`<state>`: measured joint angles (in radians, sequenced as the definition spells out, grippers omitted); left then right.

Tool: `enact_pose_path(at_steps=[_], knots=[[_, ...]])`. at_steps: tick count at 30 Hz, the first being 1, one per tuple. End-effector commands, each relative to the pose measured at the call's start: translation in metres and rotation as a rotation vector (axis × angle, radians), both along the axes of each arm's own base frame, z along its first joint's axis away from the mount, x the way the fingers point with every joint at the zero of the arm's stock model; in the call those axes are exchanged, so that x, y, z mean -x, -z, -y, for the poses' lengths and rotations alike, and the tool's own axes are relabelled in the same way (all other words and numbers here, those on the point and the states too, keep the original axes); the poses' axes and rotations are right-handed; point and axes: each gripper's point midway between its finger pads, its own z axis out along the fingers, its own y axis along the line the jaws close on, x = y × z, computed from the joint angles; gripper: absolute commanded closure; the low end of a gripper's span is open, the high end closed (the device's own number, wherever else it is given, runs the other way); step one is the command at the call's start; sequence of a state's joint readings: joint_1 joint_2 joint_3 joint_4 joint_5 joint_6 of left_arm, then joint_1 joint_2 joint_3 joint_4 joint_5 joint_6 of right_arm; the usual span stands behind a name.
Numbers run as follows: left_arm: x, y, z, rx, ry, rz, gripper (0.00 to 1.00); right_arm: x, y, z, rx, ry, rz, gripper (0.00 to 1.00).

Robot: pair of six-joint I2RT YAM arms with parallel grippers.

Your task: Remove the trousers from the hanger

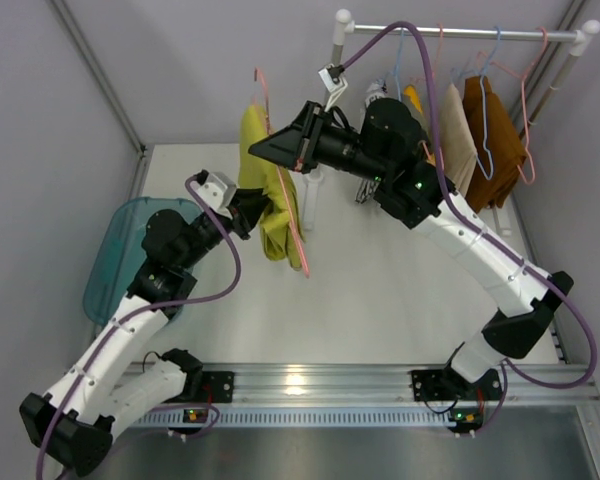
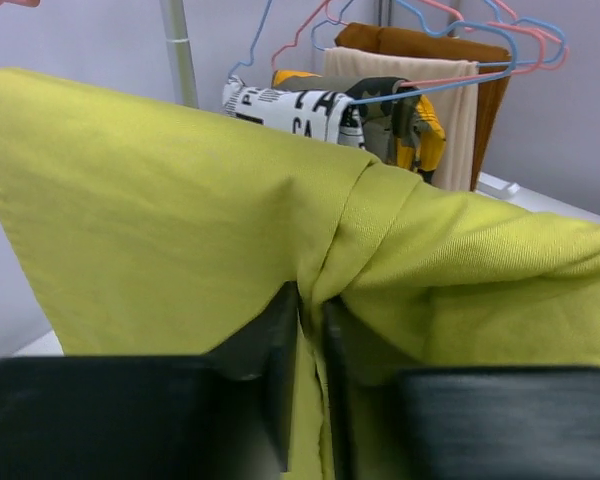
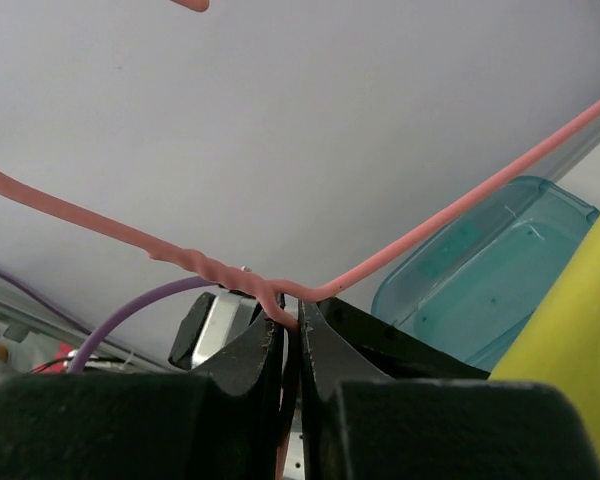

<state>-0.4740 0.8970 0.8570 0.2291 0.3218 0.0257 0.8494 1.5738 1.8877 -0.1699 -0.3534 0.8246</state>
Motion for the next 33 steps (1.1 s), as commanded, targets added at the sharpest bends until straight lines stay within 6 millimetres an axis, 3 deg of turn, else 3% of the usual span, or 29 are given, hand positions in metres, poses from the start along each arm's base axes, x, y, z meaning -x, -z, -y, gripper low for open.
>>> enact_pose_path(at_steps=[1,4,6,10,18,26,33], knots=[[0.027,-0.048,-0.008,0.088,0.029,0.056,0.74,0.012,-0.073,0.034,-0.164,0.054,0.157,1.00],[0.044,-0.039,-0.012,0.088,0.059,0.007,0.26,0.008,-0.087,0.036,-0.187,0.078,0.178,1.00],[0.051,-0.031,-0.017,0.094,0.049,-0.030,0.18,0.007,-0.092,0.037,-0.194,0.088,0.170,1.00],[0.053,-0.001,-0.025,0.059,0.009,-0.083,0.12,-0.005,-0.096,0.037,-0.214,0.139,0.117,1.00],[0.051,0.034,-0.026,0.023,-0.004,-0.116,0.06,-0.019,-0.102,0.036,-0.217,0.247,0.043,1.00],[0.019,0.030,-0.032,0.072,-0.116,-0.073,0.03,-0.023,-0.108,0.033,-0.239,0.277,0.023,1.00],[0.011,0.019,-0.020,0.105,-0.077,-0.051,0.03,-0.030,-0.108,0.035,-0.245,0.333,0.011,1.00]])
